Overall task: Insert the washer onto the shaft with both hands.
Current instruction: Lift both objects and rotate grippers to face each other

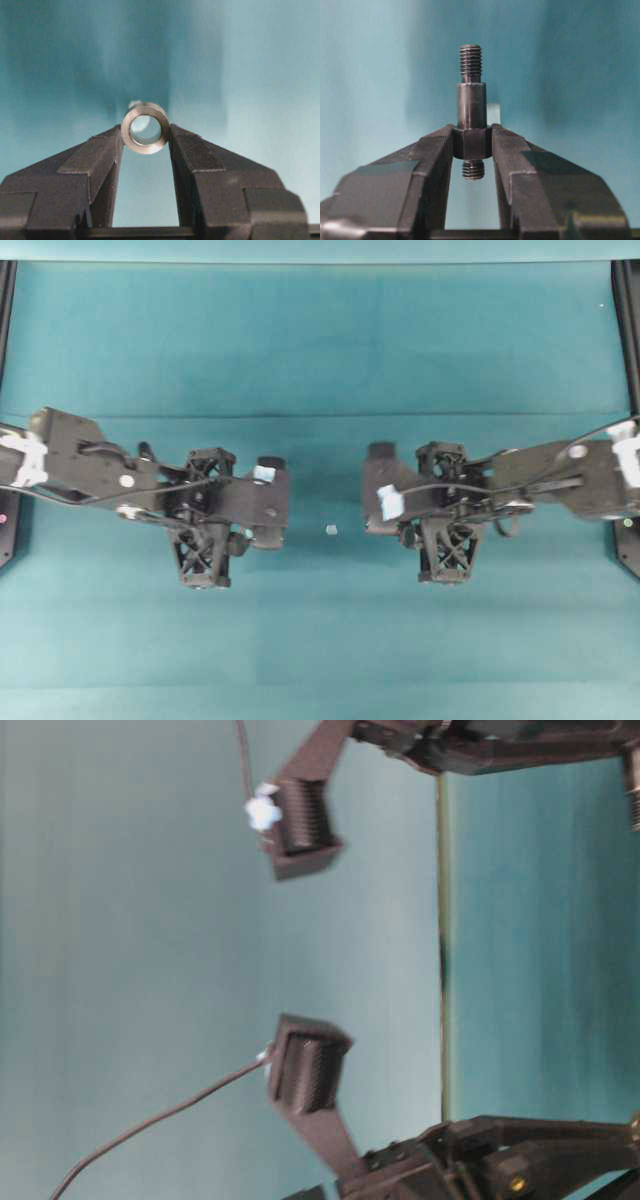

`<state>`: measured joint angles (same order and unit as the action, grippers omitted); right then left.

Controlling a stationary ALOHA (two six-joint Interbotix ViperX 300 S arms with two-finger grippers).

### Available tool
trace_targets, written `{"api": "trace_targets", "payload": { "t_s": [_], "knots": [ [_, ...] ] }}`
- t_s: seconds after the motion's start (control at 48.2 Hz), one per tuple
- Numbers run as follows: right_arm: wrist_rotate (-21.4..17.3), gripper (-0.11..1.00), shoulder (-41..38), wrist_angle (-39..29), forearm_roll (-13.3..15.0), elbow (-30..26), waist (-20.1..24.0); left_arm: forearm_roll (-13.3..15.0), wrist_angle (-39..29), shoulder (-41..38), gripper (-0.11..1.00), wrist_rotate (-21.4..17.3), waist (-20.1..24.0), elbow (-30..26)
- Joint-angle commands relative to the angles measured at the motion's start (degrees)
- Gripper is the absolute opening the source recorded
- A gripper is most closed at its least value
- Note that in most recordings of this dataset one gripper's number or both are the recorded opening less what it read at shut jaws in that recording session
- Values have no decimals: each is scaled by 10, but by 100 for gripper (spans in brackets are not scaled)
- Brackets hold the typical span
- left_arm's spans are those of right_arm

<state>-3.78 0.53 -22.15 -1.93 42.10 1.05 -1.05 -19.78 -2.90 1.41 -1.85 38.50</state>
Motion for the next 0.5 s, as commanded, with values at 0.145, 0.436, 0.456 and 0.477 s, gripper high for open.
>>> {"api": "trace_targets", "payload": {
  "t_s": [0.145, 0.436, 0.456, 0.477],
  "knots": [
    [-91, 0, 57, 168, -3, 68, 4, -2, 116, 69, 35, 11, 0, 44],
    [-117, 0, 92, 313, 0, 134, 10, -2, 322, 118, 35, 40, 4, 120],
    [-116, 0, 91, 315, 1, 135, 10, -2, 330, 120, 35, 44, 4, 122],
    [-116, 0, 91, 316, 2, 136, 10, -1, 341, 121, 35, 49, 5, 127]
  ]
}}
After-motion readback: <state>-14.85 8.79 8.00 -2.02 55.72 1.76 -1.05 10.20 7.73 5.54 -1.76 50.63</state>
